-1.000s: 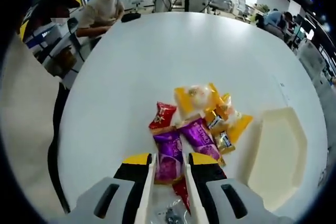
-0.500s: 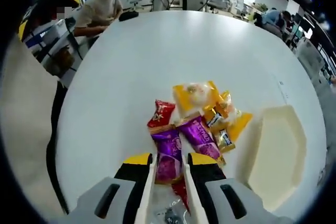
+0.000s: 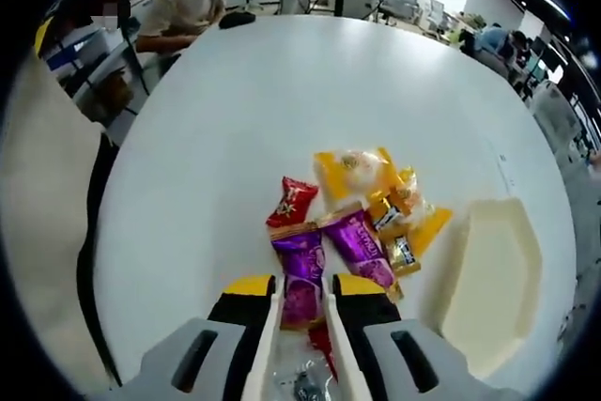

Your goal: Place the target food into the container with the food tongs after gripping and lifting it, then release it inside without dropping or visibly crushing the food.

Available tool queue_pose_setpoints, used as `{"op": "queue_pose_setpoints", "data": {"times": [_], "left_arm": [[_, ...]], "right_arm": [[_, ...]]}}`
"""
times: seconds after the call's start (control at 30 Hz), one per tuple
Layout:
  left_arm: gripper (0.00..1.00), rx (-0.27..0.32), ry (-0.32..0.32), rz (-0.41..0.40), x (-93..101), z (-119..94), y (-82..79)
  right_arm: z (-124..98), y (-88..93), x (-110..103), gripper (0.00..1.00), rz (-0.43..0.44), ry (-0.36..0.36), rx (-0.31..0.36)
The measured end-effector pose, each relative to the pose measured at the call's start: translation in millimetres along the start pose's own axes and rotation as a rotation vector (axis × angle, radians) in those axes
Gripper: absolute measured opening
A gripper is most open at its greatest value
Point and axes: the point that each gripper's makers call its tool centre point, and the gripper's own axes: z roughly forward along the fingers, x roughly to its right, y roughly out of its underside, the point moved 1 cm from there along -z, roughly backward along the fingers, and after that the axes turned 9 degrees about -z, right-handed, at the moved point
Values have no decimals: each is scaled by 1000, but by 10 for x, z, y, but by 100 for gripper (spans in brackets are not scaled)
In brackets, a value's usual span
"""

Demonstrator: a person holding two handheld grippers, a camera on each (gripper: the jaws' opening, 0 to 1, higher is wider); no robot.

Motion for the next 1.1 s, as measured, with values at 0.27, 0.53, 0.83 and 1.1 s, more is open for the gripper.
{"op": "queue_pose_setpoints", "data": {"times": [0.27, 0.53, 0.83, 1.1], "left_arm": [[62, 1, -3, -3, 19, -23, 1], [62, 9, -1, -3, 7, -28, -19], [62, 11, 17, 9, 27, 25, -30], [61, 17, 30, 22, 46, 39, -63]], "right_arm": [[-8, -25, 26, 23, 49, 16, 7], [-64, -68, -2, 23, 78, 12, 29], [-174, -46, -56, 23, 99, 16, 37], [-243, -58, -126, 23, 116, 14, 49]]}}
